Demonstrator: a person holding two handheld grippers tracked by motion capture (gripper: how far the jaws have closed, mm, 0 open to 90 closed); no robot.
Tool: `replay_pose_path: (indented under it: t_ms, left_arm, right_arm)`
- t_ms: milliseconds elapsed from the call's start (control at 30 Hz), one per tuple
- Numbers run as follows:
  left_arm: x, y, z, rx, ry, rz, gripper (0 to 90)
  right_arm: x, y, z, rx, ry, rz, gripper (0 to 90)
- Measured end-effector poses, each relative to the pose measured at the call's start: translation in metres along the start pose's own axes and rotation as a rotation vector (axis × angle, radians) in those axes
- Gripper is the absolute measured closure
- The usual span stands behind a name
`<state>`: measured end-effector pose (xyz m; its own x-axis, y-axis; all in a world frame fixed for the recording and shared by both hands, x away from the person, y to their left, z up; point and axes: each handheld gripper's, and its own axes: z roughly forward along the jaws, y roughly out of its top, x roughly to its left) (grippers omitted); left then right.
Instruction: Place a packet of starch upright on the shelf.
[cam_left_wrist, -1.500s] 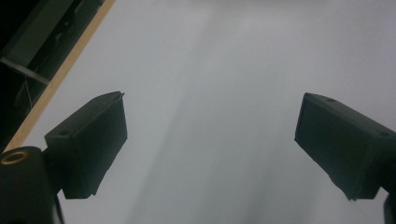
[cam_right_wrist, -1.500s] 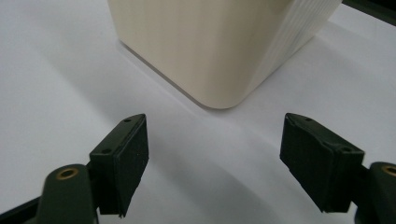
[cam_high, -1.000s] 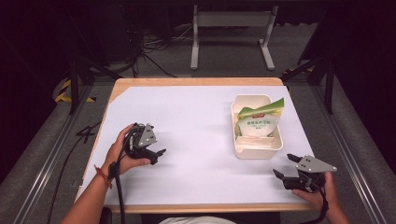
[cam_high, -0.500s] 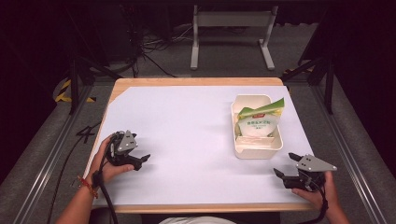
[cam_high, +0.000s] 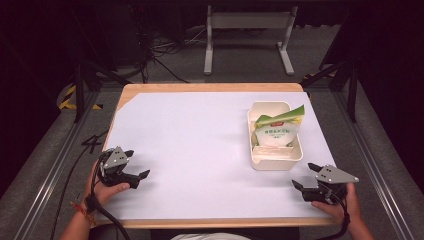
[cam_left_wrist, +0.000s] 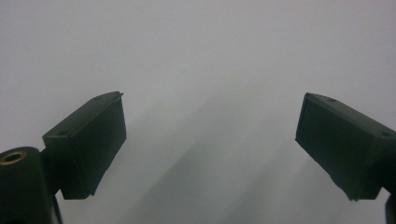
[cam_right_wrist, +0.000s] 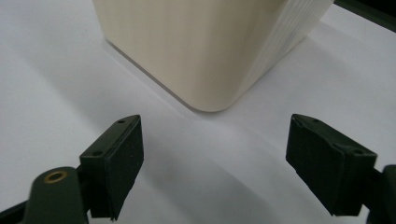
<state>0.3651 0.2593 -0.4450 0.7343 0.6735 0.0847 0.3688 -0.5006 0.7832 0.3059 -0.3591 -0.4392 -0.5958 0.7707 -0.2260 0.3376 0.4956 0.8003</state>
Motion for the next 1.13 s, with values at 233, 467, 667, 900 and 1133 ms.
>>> replay_pose_path:
  t_ms: [233, 467, 667, 900, 1133]
  left_arm:
    - [-0.007, -0.019, -0.018, -0.066, 0.02, -0.079, 9.4]
    - [-0.007, -0.027, -0.021, -0.088, 0.028, -0.109, 9.2]
    - [-0.009, -0.026, -0.019, -0.075, 0.033, -0.087, 9.0]
    - [-0.011, -0.023, -0.019, -0.091, 0.048, -0.075, 9.0]
    - [-0.014, -0.019, -0.018, -0.085, 0.048, -0.06, 9.0]
  right_arm:
    - [0.0, 0.004, 0.006, -0.005, 0.014, -0.008, 18.5]
    - [-0.001, 0.008, 0.011, -0.009, 0.017, -0.017, 18.5]
    - [-0.001, 0.008, 0.012, -0.008, 0.018, -0.011, 18.5]
    - [-0.002, 0.007, 0.011, -0.012, 0.017, -0.01, 18.3]
    - [-0.004, 0.007, 0.006, -0.034, 0.012, 0.012, 20.0]
